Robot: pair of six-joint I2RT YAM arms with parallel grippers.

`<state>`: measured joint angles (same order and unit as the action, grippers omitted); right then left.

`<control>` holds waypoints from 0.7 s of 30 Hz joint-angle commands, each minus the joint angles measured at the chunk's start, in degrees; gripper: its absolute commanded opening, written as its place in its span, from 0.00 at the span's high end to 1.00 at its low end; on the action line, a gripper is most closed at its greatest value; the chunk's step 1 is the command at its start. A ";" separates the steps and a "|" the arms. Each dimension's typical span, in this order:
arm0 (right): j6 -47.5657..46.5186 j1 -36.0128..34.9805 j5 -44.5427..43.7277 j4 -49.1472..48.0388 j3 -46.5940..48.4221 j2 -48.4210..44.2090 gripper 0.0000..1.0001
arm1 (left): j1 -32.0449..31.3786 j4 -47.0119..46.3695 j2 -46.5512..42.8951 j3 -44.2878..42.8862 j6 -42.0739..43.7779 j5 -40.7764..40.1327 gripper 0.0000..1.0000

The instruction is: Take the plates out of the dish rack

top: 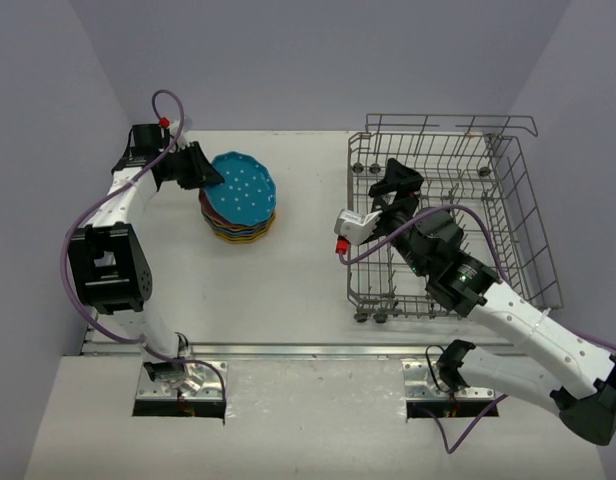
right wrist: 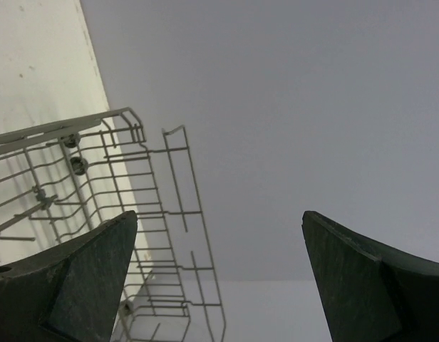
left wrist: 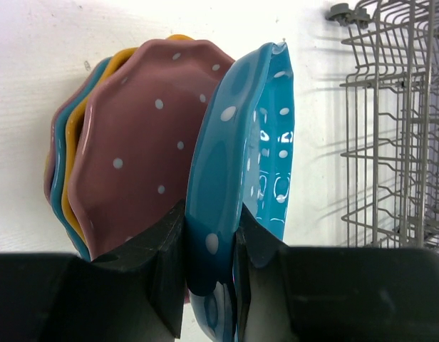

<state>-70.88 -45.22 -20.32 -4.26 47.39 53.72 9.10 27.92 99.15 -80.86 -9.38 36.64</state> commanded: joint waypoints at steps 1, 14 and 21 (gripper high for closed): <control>11.87 1.77 -1.93 8.99 4.39 -1.11 0.01 | -0.05 -7.81 0.16 -4.06 -1.06 -1.42 1.00; 20.20 3.56 -0.68 17.21 10.26 -0.02 0.01 | 1.98 -6.37 1.45 -3.85 0.50 -4.41 0.55; 25.58 4.57 -0.18 20.31 14.79 1.34 0.01 | 4.42 -7.54 -6.77 0.29 4.12 -12.11 0.27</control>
<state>-50.98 -41.67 -20.83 15.24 57.52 54.55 11.70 25.20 100.52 -81.27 -8.43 30.73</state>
